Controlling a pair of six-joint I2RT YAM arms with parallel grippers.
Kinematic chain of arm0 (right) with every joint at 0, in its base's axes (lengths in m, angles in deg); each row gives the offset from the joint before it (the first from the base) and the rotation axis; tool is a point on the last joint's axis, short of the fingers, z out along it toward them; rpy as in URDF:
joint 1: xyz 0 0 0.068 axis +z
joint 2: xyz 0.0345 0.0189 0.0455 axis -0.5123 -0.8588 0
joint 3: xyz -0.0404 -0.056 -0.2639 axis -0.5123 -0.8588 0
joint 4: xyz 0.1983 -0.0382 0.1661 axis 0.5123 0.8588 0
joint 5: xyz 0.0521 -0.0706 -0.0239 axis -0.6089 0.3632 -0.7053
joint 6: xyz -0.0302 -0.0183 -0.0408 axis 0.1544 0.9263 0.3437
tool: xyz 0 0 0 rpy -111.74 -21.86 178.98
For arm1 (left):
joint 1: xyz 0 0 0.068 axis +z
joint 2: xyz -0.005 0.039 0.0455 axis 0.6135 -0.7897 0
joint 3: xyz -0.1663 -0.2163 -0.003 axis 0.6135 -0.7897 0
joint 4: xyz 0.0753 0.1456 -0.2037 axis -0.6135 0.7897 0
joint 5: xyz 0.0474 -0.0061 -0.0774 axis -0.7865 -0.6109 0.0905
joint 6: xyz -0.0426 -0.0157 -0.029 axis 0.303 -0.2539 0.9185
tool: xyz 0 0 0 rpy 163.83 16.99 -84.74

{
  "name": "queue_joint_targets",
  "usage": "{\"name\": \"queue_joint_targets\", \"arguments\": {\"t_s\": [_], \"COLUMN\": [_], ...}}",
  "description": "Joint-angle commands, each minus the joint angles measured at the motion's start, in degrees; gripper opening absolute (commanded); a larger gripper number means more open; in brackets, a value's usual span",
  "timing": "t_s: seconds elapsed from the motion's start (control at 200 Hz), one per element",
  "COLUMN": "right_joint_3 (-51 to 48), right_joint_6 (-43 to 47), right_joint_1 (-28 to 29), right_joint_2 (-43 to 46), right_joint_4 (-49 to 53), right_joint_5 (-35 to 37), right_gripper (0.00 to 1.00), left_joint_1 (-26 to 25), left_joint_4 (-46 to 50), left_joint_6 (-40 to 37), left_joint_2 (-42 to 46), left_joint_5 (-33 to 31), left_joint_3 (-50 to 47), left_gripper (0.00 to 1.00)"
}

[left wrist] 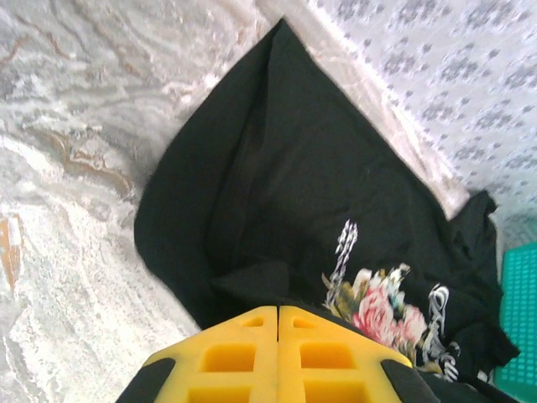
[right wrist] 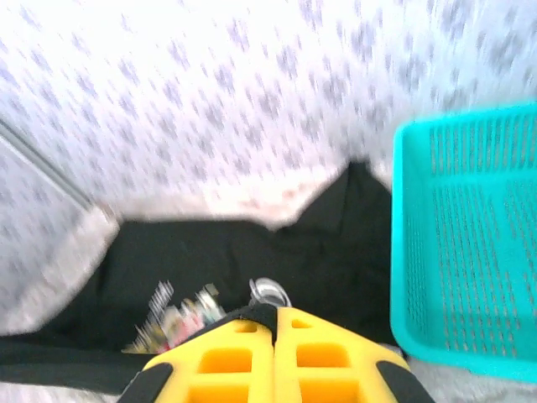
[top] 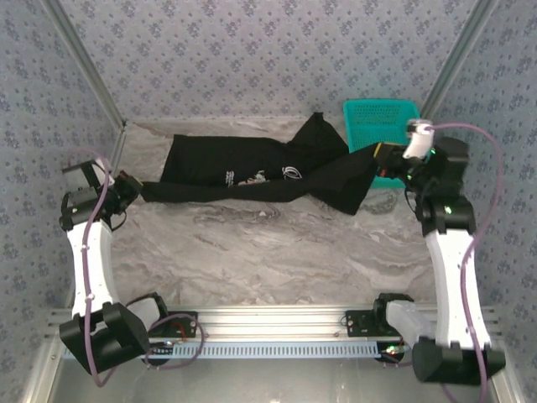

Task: Fold the inside-out t-shirt

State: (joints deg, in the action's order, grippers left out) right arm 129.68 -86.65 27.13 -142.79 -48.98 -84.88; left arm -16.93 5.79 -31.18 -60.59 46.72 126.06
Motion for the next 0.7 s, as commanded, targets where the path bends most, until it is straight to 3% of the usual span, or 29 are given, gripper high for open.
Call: {"name": "queue_joint_targets", "arguments": {"t_s": [0.0,0.215,0.395,0.55,0.694], "right_joint_3": [4.2,18.6,38.2,54.6,67.3], "right_joint_6": [-7.6,-5.3,1.8,6.2,11.4], "right_joint_1": [0.3,0.4,0.5,1.9,7.0], "right_joint_2": [1.5,2.2,3.7,-0.2,-6.6], "right_joint_4": [-4.8,1.8,15.4,23.2,26.6], "right_joint_5": [-1.2,1.2,11.0,18.6,25.4], "right_gripper": [0.0,0.0,0.0,0.0,0.0], "left_joint_1": [0.4,0.5,0.4,0.4,0.4], "left_joint_4": [-1.1,4.3,12.7,18.9,22.0], "left_joint_6": [4.3,5.8,1.8,-0.6,-0.7], "left_joint_2": [4.3,8.6,10.5,5.8,-0.6], "left_joint_5": [-0.4,-1.4,-8.5,-10.2,-9.5], "left_joint_3": [5.6,25.6,46.1,63.5,73.0], "left_gripper": [0.0,0.0,0.0,0.0,0.0]}}
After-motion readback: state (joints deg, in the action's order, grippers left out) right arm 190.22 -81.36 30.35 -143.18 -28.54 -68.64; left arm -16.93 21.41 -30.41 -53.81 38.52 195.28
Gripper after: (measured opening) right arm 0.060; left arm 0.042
